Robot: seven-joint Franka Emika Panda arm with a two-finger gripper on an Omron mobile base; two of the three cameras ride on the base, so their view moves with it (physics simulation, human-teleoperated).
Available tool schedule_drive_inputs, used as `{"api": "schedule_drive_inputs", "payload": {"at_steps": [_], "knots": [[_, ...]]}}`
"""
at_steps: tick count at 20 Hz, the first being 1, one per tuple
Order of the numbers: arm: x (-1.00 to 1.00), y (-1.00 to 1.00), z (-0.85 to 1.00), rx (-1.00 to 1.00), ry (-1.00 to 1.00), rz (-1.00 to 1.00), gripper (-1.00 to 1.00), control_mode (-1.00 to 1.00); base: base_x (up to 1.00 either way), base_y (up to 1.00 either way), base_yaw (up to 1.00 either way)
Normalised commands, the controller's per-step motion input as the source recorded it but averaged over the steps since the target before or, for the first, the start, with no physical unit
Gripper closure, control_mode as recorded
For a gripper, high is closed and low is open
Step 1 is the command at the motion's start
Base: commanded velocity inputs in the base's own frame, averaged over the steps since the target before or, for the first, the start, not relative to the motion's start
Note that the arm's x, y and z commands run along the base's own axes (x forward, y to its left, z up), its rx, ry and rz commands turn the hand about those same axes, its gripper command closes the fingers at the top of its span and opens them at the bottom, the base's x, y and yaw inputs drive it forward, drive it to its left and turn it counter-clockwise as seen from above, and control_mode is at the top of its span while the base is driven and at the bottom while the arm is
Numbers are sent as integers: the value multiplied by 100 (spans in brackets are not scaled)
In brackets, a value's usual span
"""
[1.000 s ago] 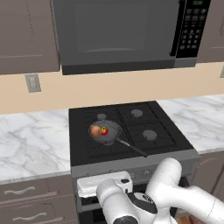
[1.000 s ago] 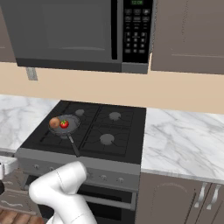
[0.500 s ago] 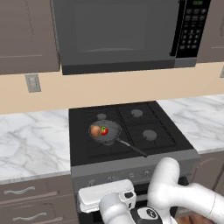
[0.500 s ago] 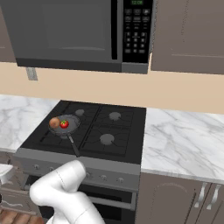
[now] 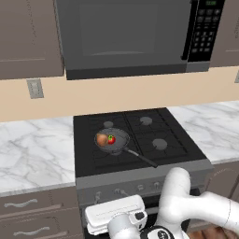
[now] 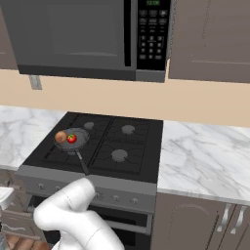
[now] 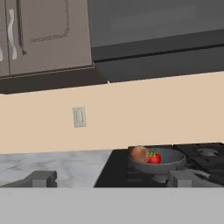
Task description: Place the pan on the front left burner on the stove. Then place the tomato and the onion in the pan and turn on the front left burner.
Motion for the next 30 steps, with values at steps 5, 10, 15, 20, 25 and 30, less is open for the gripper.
{"api": "schedule_drive_inputs", "payload": {"at_steps": [5, 10, 15, 20, 25, 30], "knots": [[-3, 0, 0, 0, -7, 0, -100, -100, 0, 0, 0], [0, -8, -2, 0, -2, 0, -100, -100, 0, 0, 0], [0, -18, -18, 0, 0, 0, -100, -100, 0, 0, 0], [0, -11, -11, 0, 0, 0, -100, -100, 0, 0, 0], [0, -4, -27, 0, 0, 0, -100, -100, 0, 0, 0], [0, 0, -59, 0, 3, 0, -100, -100, 0, 0, 0]]}}
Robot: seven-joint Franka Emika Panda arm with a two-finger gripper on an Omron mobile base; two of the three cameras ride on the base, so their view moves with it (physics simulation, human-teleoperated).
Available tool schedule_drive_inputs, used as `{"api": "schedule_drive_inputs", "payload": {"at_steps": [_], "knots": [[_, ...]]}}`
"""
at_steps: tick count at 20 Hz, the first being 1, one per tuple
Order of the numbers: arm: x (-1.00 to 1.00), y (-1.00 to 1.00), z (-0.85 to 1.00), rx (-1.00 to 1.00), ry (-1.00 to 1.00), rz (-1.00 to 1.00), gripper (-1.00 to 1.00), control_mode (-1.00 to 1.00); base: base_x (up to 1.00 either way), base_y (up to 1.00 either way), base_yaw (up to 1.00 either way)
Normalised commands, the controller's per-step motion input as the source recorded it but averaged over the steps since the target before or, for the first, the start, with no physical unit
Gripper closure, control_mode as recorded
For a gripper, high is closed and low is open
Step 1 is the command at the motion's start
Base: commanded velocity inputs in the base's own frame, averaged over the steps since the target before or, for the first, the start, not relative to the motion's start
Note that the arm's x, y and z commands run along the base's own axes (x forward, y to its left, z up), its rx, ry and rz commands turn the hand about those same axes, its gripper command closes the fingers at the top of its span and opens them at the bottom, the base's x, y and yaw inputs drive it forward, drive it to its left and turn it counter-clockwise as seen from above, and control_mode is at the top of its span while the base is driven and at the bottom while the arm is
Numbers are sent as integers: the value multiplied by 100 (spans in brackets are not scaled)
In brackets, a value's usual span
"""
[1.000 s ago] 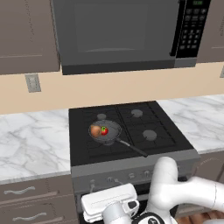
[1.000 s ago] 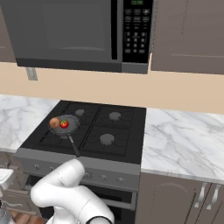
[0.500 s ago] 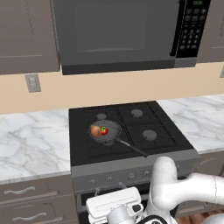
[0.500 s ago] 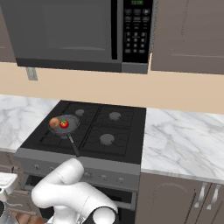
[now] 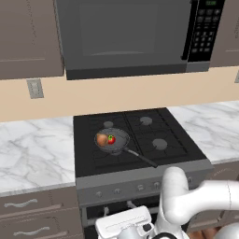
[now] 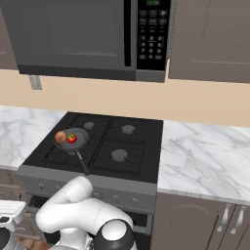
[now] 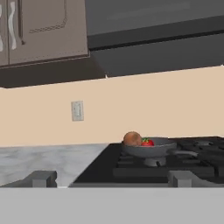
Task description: Place the pan on the front left burner on the stove. Then place the tomato and the onion in the pan and turn on the front left burner.
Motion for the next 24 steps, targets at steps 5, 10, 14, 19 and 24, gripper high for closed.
{"api": "schedule_drive_inputs", "payload": {"at_steps": [5, 10, 14, 19, 24], "knots": [[2, 0, -46, 3, 2, 0, -100, -100, 0, 0, 0], [14, 0, -20, 9, 0, 0, -100, -100, 0, 0, 0], [32, 0, -11, 11, 0, 0, -100, -100, 0, 0, 0], [29, 0, -15, 11, 0, -3, -100, -100, 0, 0, 0], [12, 0, -23, 6, 4, -6, -100, -100, 0, 0, 0]]}}
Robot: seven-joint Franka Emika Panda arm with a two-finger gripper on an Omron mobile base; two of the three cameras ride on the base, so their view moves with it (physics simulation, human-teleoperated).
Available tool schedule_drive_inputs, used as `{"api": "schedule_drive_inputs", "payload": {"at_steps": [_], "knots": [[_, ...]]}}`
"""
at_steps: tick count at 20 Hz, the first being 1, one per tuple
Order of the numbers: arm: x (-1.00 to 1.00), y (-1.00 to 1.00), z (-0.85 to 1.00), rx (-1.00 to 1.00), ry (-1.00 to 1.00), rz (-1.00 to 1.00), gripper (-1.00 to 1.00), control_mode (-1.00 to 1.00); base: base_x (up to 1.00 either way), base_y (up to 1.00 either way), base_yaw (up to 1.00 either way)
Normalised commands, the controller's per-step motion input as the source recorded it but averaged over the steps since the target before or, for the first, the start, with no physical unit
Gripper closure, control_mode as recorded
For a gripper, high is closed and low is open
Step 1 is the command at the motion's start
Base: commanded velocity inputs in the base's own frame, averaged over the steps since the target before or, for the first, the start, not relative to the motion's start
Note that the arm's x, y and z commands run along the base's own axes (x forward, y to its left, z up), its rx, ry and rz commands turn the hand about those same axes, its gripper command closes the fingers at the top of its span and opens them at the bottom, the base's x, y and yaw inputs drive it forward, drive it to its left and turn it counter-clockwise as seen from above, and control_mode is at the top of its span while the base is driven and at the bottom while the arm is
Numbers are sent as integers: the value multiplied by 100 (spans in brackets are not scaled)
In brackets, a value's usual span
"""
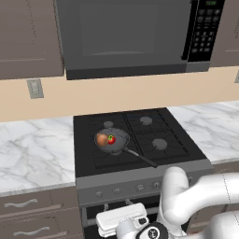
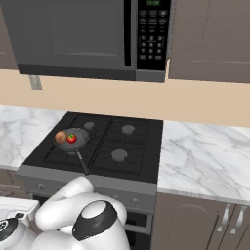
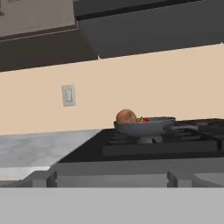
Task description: Place the pan on the front left burner on the stove. Then place the tomato and the onion in the pan and turn on the front left burner.
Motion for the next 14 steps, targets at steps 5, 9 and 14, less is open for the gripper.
{"api": "schedule_drive_inputs", "payload": {"at_steps": [5, 9, 14], "knots": [[3, 0, -15, 1, 4, -3, -100, -100, 0, 0, 0], [7, 0, -31, 1, 5, 0, -100, -100, 0, 0, 0], [6, 1, -39, 2, 7, 0, -100, -100, 0, 0, 0]]}}
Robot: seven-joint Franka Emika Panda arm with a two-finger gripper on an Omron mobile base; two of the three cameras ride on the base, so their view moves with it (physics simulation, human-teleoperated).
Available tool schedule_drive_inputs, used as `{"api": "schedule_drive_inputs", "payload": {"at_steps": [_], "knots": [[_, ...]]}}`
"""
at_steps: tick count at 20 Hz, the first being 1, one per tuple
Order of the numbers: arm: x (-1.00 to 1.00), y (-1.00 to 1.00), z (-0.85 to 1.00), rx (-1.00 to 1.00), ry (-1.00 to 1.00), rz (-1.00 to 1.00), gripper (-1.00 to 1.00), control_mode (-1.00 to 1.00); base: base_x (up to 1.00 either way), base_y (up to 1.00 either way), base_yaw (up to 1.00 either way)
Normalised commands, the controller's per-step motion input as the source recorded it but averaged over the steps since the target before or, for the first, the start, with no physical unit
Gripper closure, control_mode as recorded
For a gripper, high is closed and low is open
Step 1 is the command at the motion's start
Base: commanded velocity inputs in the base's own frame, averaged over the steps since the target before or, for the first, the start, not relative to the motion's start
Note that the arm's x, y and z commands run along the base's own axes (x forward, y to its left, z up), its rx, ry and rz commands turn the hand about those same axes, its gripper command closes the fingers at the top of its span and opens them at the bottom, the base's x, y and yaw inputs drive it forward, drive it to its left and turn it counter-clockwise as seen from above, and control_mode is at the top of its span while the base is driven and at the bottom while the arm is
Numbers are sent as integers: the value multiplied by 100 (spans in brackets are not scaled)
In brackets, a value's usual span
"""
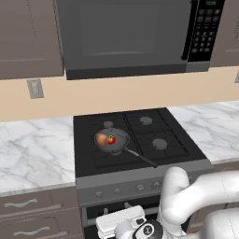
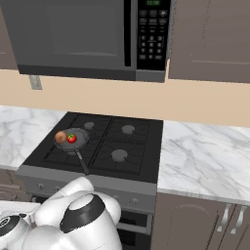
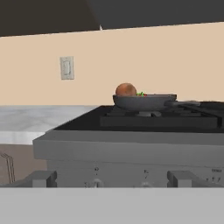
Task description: Place the pan on the front left burner on the stove. Then place the tomato and the onion in the pan and turn on the front left burner.
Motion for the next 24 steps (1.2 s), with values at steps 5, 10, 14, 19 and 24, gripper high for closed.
{"api": "schedule_drive_inputs", "payload": {"at_steps": [5, 10, 14, 19, 24], "knots": [[10, 1, -25, 2, 4, 0, -100, -100, 0, 0, 0], [1, 9, -2, 3, 0, 0, -100, -100, 0, 0, 0], [0, 14, -2, 2, 0, 0, -100, -100, 0, 0, 0], [4, 0, -8, 0, 1, 0, -100, -100, 0, 0, 0], [0, 0, -12, 0, 0, 0, -100, -100, 0, 0, 0]]}}
